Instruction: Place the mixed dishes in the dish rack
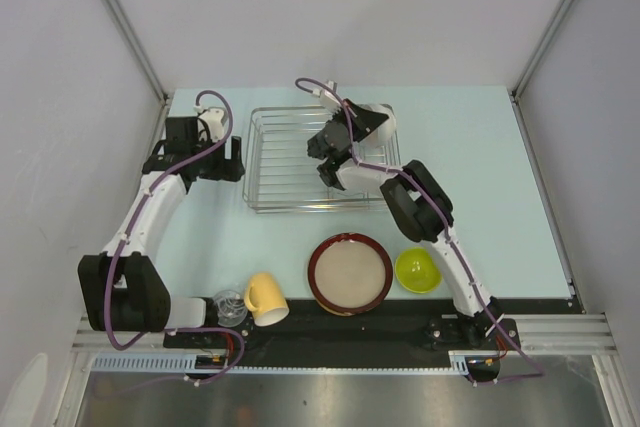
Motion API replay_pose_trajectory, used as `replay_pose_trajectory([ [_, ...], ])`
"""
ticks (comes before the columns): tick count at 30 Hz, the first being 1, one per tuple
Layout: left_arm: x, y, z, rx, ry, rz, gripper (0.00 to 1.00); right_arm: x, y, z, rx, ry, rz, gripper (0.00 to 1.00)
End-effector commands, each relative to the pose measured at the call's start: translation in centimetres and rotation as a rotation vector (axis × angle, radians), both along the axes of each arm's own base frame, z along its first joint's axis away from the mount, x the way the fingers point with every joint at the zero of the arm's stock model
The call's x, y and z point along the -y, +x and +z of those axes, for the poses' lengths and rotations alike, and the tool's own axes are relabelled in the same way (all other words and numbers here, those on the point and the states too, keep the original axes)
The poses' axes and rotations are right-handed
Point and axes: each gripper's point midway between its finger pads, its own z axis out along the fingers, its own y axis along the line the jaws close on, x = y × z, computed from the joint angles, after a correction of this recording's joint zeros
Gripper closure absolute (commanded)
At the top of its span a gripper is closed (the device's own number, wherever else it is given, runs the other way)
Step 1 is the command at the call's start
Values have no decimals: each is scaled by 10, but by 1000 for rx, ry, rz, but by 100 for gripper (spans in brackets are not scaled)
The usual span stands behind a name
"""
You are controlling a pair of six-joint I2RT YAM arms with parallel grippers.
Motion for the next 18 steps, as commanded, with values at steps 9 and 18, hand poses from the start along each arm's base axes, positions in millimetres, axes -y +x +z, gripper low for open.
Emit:
replay_pose_trajectory([
  [9,0,5,13,57,-12,-8,14,23,-22,-43,-47,146,-220,100],
  [18,-12,5,13,57,-6,22,14,4,-20,-69,-86,107,-193,100],
])
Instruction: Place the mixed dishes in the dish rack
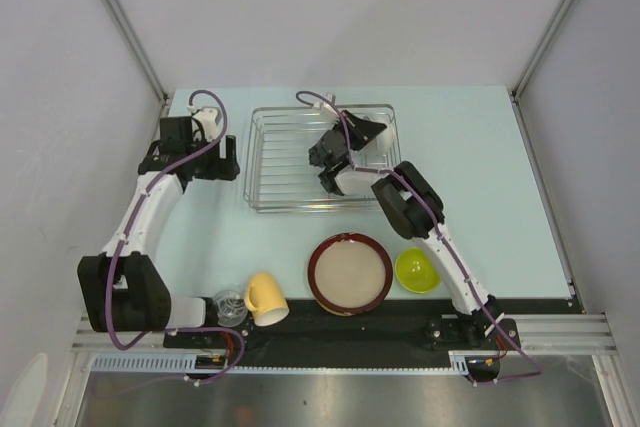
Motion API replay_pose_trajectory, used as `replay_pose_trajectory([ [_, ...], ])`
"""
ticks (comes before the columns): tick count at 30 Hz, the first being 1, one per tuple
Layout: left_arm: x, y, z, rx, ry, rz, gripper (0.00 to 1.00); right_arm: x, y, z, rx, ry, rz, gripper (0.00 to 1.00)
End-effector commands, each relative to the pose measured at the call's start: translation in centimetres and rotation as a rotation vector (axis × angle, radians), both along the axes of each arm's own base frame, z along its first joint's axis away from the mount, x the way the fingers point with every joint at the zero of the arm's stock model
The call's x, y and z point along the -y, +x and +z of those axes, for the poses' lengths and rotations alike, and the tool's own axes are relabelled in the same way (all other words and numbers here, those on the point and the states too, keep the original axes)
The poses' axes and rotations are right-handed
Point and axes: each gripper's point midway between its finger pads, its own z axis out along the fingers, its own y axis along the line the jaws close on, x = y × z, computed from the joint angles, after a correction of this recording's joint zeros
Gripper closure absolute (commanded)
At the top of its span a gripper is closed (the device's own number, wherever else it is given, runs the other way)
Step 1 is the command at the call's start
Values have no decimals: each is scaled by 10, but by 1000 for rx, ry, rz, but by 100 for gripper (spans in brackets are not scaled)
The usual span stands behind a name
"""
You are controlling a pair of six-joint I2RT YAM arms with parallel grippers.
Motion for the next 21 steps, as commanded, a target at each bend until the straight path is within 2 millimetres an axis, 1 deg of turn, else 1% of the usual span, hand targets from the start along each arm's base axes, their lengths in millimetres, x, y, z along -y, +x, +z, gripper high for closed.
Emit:
replay_pose_trajectory([
  [1,-1,4,12,53,-5,-8,14,0,-34,-18,-6,171,-179,100],
  [3,0,3,10,50,-11,-9,14,-2,-34,-21,-11,169,-180,100],
  [6,1,2,7,47,-14,-13,14,-1,-33,-17,-5,173,-178,98],
  [7,1,2,8,48,-13,-12,14,0,-33,-16,-3,176,-180,96],
  [8,0,2,7,45,-13,-10,14,1,-32,-15,-2,178,-184,90],
  [9,1,3,7,47,-16,-13,14,2,-33,-12,3,183,-184,78],
  [10,0,2,7,47,-16,-12,14,3,-33,-11,7,186,-185,60],
  [11,1,2,7,46,-18,-12,14,3,-34,-11,5,184,-184,29],
  [12,1,2,7,45,-19,-15,14,1,-36,-6,10,189,-177,19],
  [13,1,2,8,49,-19,-15,14,1,-37,-4,9,190,-177,14],
  [14,2,2,8,48,-20,-16,14,1,-38,-2,12,194,-175,4],
  [15,1,2,8,51,-19,-15,14,-1,-40,1,11,193,-167,2],
  [16,1,2,9,51,-20,-14,14,-2,-43,10,17,202,-160,0],
  [18,1,1,9,49,-19,-15,14,-5,-48,19,19,207,-147,0],
  [19,1,1,8,47,-15,-15,14,-5,-52,35,42,232,-137,0],
  [21,1,1,9,52,-15,-14,14,-6,-60,53,60,256,-121,0],
])
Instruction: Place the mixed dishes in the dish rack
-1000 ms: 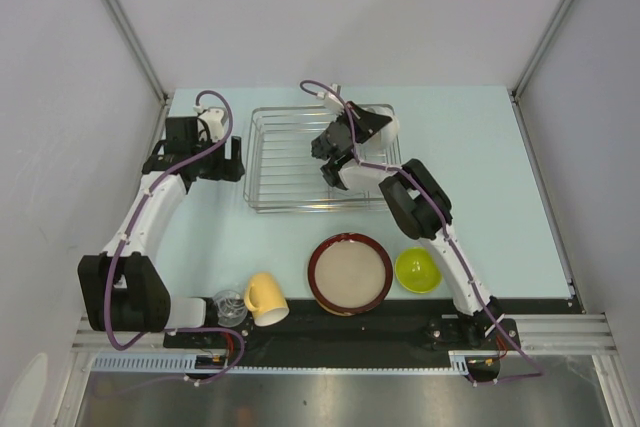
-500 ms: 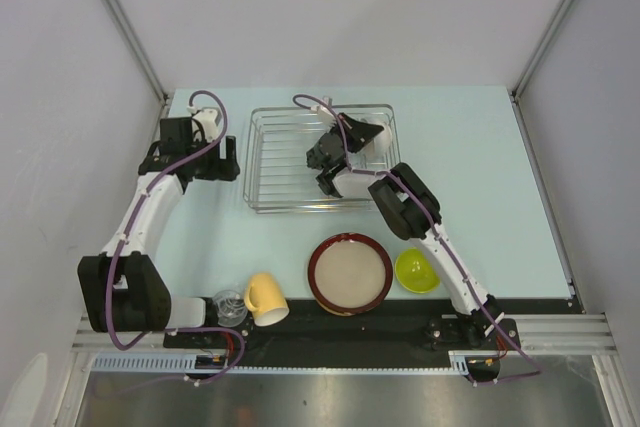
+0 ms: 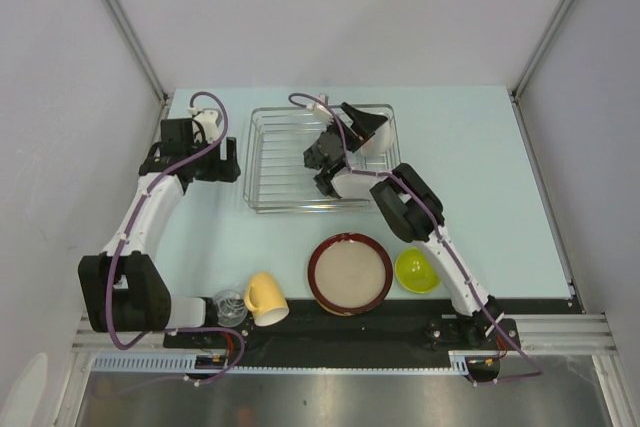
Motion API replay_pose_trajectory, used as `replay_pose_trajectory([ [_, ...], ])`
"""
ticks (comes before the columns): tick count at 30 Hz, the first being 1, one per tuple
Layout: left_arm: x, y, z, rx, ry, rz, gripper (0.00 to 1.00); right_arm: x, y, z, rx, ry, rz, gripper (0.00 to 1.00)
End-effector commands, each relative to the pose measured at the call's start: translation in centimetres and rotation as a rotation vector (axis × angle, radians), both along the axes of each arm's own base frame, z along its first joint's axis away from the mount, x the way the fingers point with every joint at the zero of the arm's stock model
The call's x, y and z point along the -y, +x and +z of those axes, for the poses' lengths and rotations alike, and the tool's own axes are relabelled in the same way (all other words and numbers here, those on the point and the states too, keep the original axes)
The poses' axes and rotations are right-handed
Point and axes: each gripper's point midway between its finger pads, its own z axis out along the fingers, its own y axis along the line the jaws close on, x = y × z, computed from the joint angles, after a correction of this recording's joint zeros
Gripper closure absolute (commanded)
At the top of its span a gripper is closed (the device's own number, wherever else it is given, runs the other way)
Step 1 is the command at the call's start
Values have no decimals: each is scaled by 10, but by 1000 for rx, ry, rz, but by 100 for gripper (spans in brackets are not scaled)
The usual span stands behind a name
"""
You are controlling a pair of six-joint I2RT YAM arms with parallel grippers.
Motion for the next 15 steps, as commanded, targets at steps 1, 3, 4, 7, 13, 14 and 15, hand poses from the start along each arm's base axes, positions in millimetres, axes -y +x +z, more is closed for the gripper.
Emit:
replay_pose_trajectory([
  [1,1,2,13,55,-12,-13,14,8,-63,69,84,302,-143,0],
  [3,1,2,14,55,-12,-13,14,7,-77,89,101,329,-116,0],
  [4,1,3,15,58,-11,-14,14,0,-89,91,85,315,-83,0],
  [7,2,2,15,58,-14,-15,14,8,-126,125,94,350,-22,0],
  [13,1,3,14,60,-17,-9,14,48,-194,201,181,527,88,0],
  [14,1,4,14,59,-19,-5,14,55,-211,228,236,632,136,0],
  [15,1,4,14,61,-24,-2,14,54,-221,243,265,698,174,0],
])
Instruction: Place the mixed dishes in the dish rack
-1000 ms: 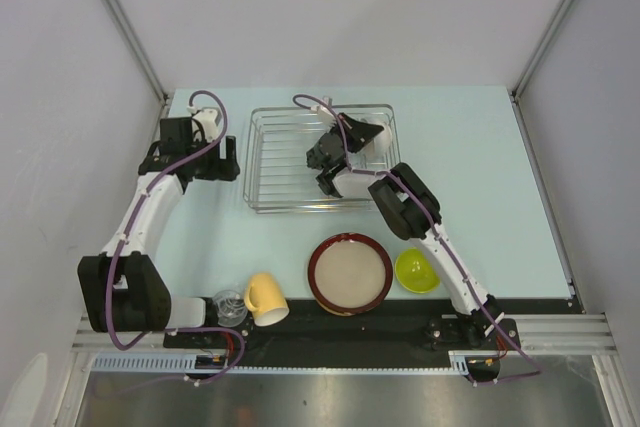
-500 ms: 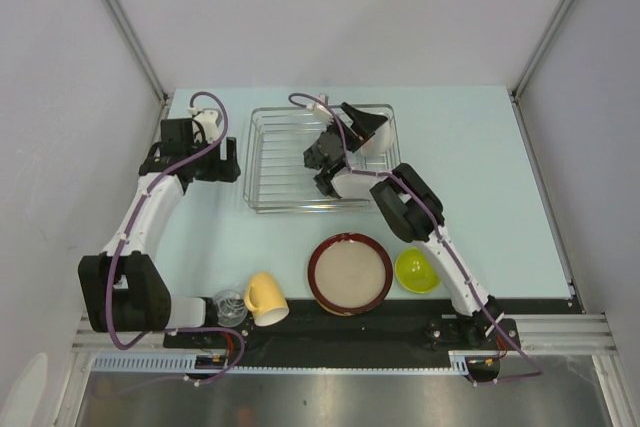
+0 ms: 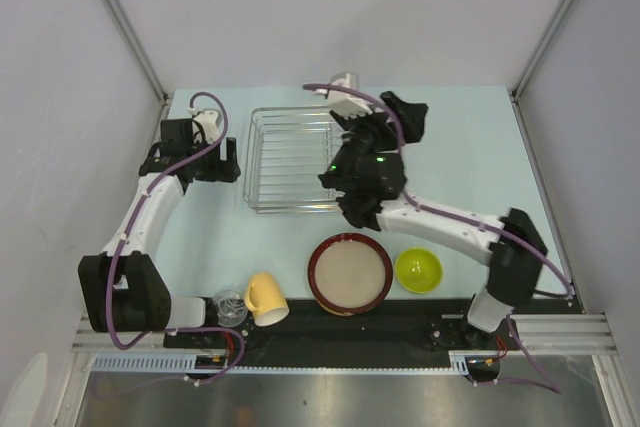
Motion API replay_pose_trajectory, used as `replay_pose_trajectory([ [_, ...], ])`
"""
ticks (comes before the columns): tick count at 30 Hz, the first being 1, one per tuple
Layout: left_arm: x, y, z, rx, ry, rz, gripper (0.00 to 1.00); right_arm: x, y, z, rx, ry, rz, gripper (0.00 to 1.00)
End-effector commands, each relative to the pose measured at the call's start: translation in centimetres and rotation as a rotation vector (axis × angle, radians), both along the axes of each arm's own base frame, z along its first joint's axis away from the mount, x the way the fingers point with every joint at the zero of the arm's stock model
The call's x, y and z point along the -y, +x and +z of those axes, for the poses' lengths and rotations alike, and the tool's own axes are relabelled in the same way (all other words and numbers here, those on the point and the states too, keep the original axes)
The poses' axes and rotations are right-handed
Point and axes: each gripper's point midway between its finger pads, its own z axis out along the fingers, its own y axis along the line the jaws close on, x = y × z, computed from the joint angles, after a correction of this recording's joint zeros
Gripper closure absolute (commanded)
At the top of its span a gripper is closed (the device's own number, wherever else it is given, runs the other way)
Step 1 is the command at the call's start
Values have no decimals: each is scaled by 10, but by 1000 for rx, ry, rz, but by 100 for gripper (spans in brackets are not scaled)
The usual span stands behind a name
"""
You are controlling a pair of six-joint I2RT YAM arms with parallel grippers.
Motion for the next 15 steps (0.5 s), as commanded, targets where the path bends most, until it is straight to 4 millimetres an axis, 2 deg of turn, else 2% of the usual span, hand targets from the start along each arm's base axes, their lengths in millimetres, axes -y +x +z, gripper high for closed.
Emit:
replay_pose_trajectory([
  [1,1,6,15,64,-26,-3,14,39,-68,38,-33,447,-14,0],
  [2,2,7,16,66,-30,-4,14,39,-79,74,2,558,48,0],
  [4,4,9,18,63,-42,-2,14,39,-86,114,41,656,105,0],
  [5,5,10,19,60,-48,-5,14,47,-94,143,93,782,134,0],
  [6,6,10,19,49,-56,-4,14,44,-91,148,104,757,130,0],
  [9,6,12,29,61,-56,-6,14,55,-78,145,121,732,57,0],
  [11,6,11,31,73,-52,-10,14,60,-80,165,192,773,84,0],
  [12,6,11,31,73,-47,-12,14,68,-84,196,328,882,130,1],
  [13,4,11,30,69,-45,-6,14,66,-83,212,332,802,151,1],
  [14,5,12,29,61,-46,-7,14,65,-81,228,373,799,179,1],
  [15,5,11,29,56,-48,-3,14,57,-69,260,592,1054,270,0],
])
